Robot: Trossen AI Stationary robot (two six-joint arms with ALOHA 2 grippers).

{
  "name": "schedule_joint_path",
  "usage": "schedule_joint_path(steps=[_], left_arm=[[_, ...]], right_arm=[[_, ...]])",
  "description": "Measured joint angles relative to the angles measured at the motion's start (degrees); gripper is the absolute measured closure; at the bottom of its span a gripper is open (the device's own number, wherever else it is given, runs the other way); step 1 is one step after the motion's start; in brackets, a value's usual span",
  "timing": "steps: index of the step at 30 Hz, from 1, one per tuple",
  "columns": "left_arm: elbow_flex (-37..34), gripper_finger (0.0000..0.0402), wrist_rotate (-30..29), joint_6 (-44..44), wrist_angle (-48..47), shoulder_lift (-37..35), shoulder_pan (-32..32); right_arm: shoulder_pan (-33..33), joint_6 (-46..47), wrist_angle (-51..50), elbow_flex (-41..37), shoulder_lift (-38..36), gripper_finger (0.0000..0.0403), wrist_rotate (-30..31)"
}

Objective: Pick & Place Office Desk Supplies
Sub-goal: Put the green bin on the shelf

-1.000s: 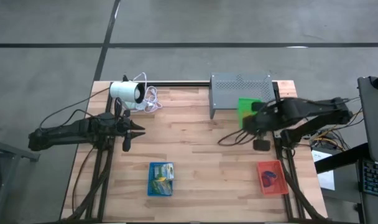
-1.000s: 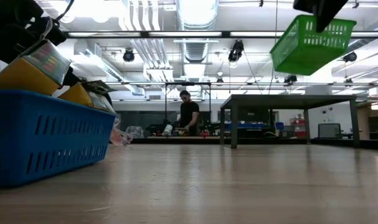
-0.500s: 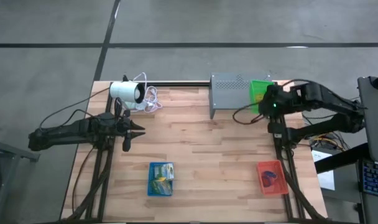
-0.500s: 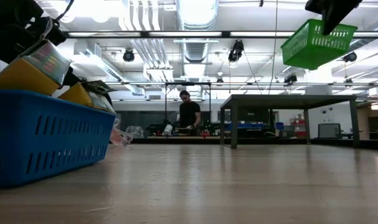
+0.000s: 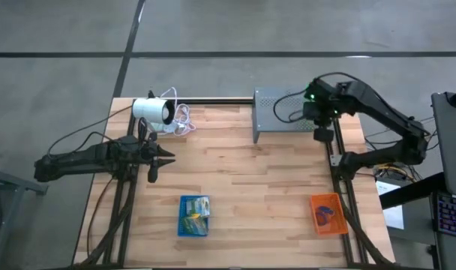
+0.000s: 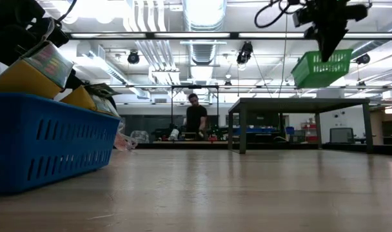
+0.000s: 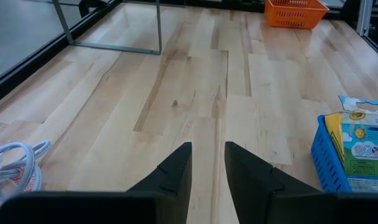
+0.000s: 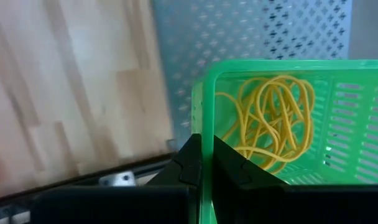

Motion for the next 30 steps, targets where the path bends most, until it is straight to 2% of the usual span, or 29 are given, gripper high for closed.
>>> schedule_joint_path(steps=[6,13,30], left_arm=[[0.0,0.0303,0.0,0.0,0.0,0.01,0.02],[0.0,0.0303,0.02,0.0,0.0,0.0,0.02],[0.0,0.0303,0.01,0.0,0.0,0.02,0.0]], right_arm=[[-6.8,-9.82,3.87,0.0,2.66,0.0392,-2.68],[-12.91,-13.18,3.9,-1.33,3.46,0.0392,-4.76],[-16.31,-16.32,7.24,-11.04,0.24,0.0394,-7.47]])
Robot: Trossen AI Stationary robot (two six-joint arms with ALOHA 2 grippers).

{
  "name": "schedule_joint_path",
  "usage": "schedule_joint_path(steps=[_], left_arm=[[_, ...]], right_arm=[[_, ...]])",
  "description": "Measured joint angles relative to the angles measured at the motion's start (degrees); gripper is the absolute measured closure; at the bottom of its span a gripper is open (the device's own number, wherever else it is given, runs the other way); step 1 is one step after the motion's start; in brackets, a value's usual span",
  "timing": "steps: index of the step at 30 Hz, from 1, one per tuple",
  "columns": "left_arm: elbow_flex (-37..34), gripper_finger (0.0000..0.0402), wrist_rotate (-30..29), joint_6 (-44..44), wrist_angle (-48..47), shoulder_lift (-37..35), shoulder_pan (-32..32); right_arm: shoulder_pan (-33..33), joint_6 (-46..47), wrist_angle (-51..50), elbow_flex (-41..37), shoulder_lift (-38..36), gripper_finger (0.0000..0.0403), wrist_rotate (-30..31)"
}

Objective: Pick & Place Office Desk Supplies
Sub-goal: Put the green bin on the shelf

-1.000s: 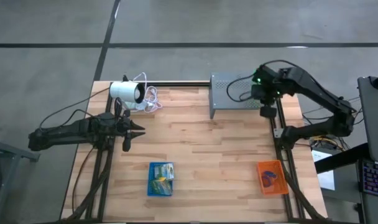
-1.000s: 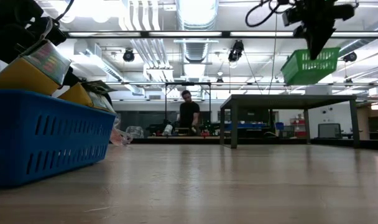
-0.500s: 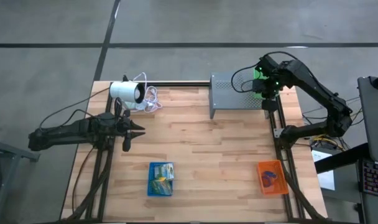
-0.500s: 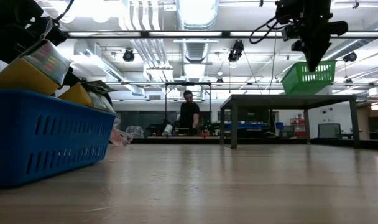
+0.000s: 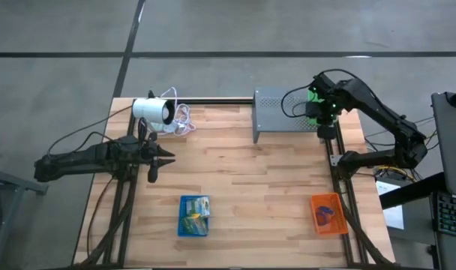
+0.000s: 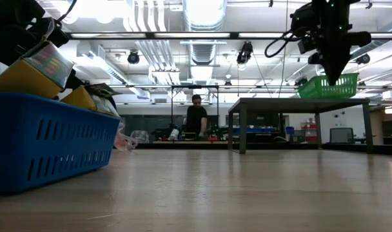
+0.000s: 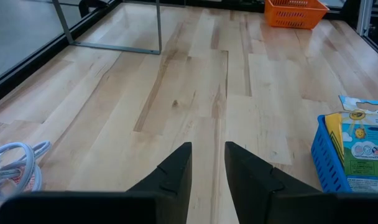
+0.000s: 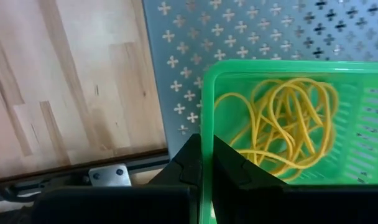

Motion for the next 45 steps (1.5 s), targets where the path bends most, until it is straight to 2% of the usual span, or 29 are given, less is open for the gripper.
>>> schedule_joint_path(steps=[10,17,26,32,45], left_arm=[[0.0,0.0303,0.01,0.0,-0.01,-0.02,0.0],[0.0,0.0303,0.01,0.0,0.0,-0.02,0.0],[0.0,0.0303,0.01,0.0,0.0,0.0,0.02],[0.0,0.0303,0.0,-0.01,-0.01,-0.02,0.0],[0.0,0.0303,0.0,0.0,-0.02,-0.01,0.0]], right_arm=[[0.01,0.11,2.54,-2.92,-0.36,0.0394,0.07],[-0.03,-1.66,2.8,-3.05,-2.86,0.0375,-0.04],[0.01,-3.93,3.62,-7.63,-5.01,0.037,-0.39],[0.01,-3.93,7.63,-9.74,-5.25,0.0369,0.29],[-0.03,-4.19,7.09,-7.79,-5.34,0.0369,1.45]])
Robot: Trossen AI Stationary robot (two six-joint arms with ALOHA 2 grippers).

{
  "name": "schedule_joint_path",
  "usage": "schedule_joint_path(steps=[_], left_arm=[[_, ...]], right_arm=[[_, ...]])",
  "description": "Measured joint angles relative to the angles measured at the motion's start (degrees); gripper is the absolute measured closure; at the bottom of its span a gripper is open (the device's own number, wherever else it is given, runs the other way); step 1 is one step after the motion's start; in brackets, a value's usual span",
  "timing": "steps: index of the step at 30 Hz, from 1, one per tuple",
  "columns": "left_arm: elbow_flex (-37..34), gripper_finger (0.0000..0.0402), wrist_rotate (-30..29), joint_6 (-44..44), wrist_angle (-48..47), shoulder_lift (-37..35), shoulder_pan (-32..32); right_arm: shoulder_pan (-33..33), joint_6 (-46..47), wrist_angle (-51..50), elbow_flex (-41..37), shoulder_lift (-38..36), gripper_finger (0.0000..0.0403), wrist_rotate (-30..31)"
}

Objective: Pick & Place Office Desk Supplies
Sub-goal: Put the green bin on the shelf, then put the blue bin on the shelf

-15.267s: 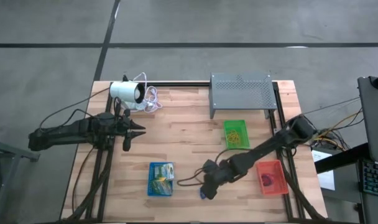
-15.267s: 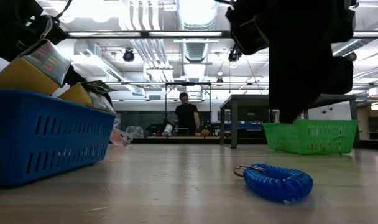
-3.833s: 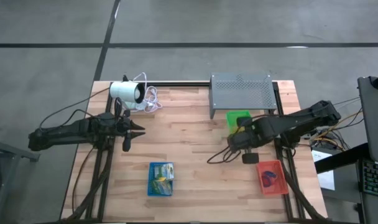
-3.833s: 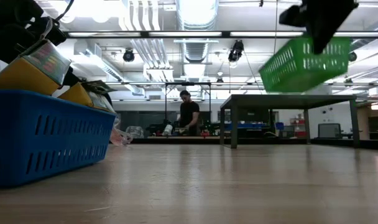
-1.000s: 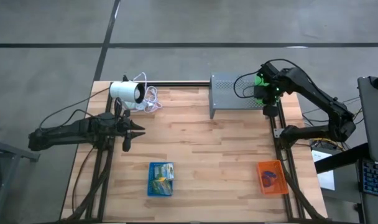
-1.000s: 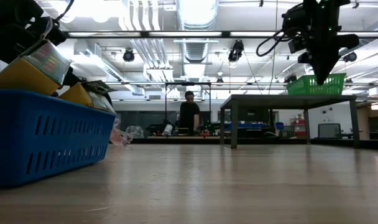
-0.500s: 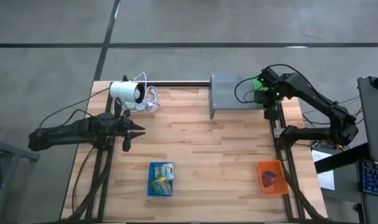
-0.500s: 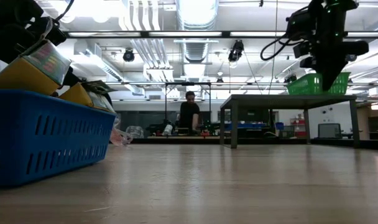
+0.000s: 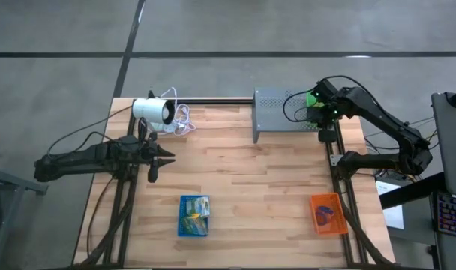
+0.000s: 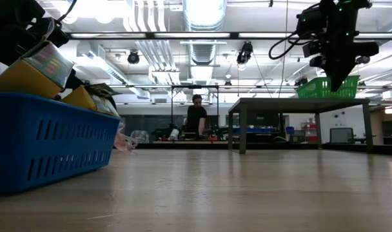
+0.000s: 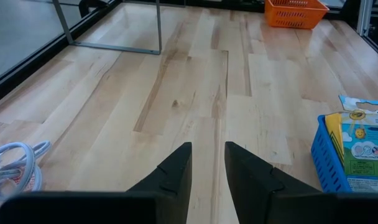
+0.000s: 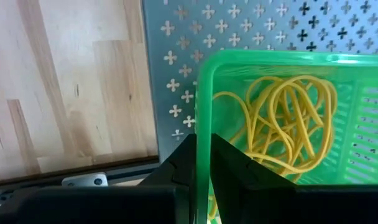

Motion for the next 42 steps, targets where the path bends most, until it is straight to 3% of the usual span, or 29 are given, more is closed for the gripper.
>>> schedule_joint_path(steps=[15,25,38,42], left_arm=[[0.0,0.0303,-0.01,0.0,0.02,0.0,0.02],[0.0,0.0303,0.01,0.0,0.01,-0.01,0.01],[0.0,0.0303,0.0,-0.02,0.02,-0.01,0.02],[0.0,0.0303,-0.01,-0.02,0.0,-0.01,0.02]], right_arm=[[0.07,-0.78,-2.31,0.97,-0.98,0.0296,-2.91],[0.11,0.29,-3.28,5.13,-3.82,0.0294,-2.91],[5.01,2.16,-4.39,18.43,-6.62,0.0314,-3.74],[6.97,6.81,-4.35,20.69,-6.73,0.0311,-8.04]])
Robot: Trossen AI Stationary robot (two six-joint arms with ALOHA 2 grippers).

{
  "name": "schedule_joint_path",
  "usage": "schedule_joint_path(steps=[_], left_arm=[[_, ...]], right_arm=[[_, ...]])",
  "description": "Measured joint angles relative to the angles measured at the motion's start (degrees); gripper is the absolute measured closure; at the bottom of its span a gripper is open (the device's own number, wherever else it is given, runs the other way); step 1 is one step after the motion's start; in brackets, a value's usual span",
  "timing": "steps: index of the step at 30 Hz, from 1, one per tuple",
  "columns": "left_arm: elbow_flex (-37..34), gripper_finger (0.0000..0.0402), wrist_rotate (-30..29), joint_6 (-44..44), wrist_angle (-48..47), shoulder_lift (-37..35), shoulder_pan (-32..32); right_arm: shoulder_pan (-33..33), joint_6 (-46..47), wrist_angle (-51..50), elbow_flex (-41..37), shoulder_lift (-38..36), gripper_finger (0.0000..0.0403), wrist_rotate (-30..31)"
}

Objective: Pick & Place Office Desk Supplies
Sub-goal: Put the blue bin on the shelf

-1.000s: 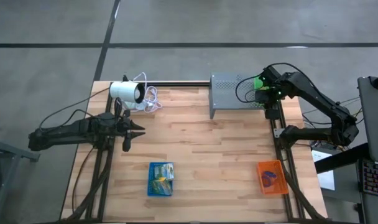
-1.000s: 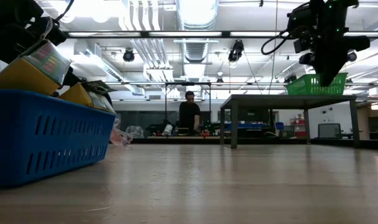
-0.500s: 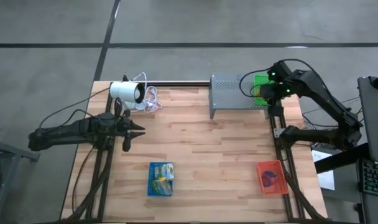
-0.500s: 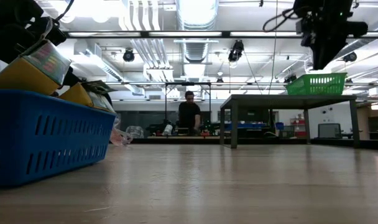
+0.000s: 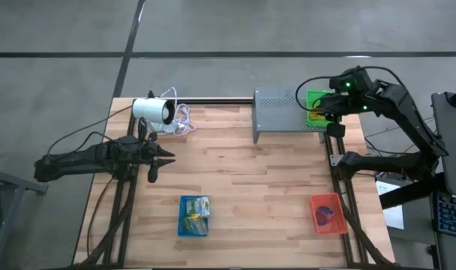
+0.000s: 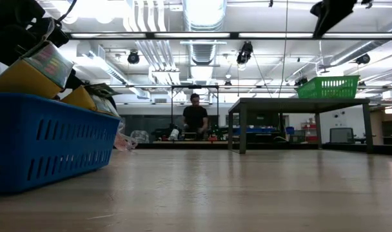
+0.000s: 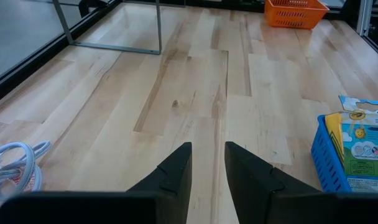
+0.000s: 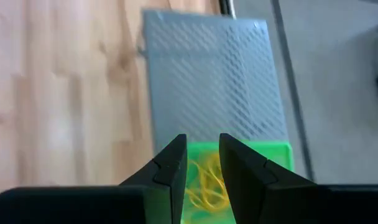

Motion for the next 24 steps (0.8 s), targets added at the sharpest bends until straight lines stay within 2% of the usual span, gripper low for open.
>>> schedule_joint_path(steps=[9,13,16,19,21,24], left_arm=[[0.0,0.0303,0.01,0.02,0.02,0.02,0.0],[0.0,0.0303,0.0,0.02,0.02,0.02,-0.02],[0.0,0.0303,0.01,0.02,0.01,0.0,-0.01],[0.0,0.0303,0.02,0.02,0.01,0.01,-0.01],[0.0,0.0303,0.01,0.01,0.01,0.01,-0.01],[0.0,0.0303,0.02,0.02,0.02,0.02,0.0]], right_arm=[[0.75,4.0,0.01,2.12,-0.02,0.0314,-10.25],[0.75,4.2,0.52,2.13,-0.39,0.0319,-19.87],[0.82,4.26,0.76,1.56,-1.05,0.0318,-29.45],[1.82,8.79,4.73,-0.04,-1.27,0.0317,-37.09],[2.83,12.84,8.79,-1.52,-1.42,0.0319,-39.45],[4.51,15.81,14.64,-3.49,-2.13,0.0324,-39.76]])
